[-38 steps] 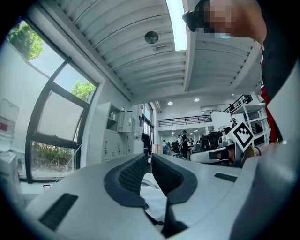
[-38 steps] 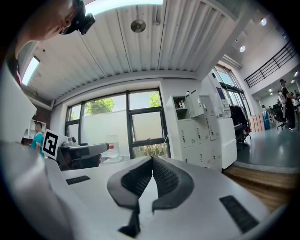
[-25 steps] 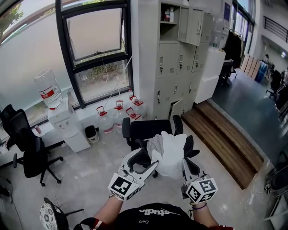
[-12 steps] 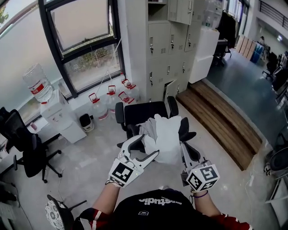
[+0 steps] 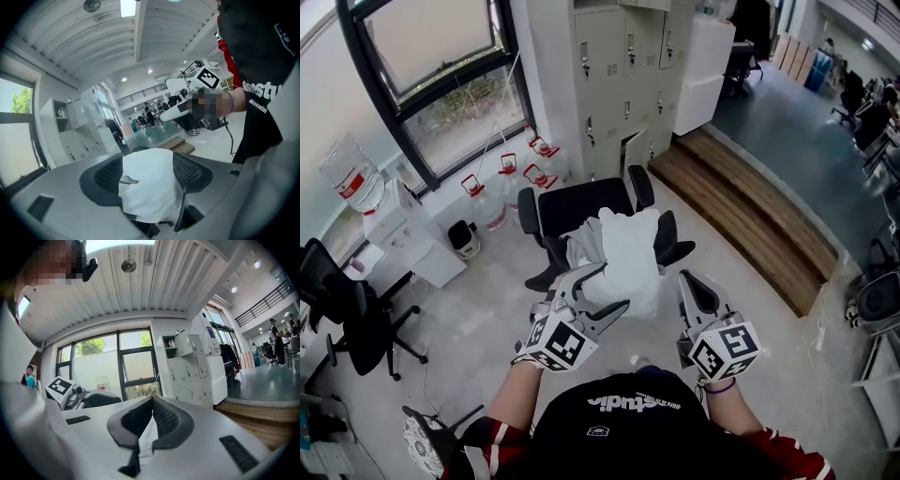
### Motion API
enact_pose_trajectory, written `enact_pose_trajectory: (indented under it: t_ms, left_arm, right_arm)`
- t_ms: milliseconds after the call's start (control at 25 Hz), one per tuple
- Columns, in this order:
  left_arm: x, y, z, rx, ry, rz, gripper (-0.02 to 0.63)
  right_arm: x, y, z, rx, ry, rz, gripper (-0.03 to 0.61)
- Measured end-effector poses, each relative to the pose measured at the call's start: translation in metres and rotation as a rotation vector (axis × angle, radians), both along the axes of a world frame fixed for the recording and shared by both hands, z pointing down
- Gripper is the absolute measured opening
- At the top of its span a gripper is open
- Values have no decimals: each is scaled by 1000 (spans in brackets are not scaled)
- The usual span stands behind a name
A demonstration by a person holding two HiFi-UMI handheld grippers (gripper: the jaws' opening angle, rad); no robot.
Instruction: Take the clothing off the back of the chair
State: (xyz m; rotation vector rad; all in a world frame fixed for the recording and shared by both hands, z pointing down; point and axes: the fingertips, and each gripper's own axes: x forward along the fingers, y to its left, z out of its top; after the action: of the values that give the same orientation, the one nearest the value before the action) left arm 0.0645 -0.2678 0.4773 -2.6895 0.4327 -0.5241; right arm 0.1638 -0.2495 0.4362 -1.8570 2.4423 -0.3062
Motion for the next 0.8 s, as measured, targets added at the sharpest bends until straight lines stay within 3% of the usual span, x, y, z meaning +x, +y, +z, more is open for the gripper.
enact_pose_trajectory:
  t_ms: [480,800]
  left_arm:
    - [19,-27,42,10,-178,-23,311]
    - [25,-35,56,-101,-214,-42,311]
  right_arm:
    - [13,1,5,-8,-18,23,0]
    - [12,3,3,-13,-31,25,0]
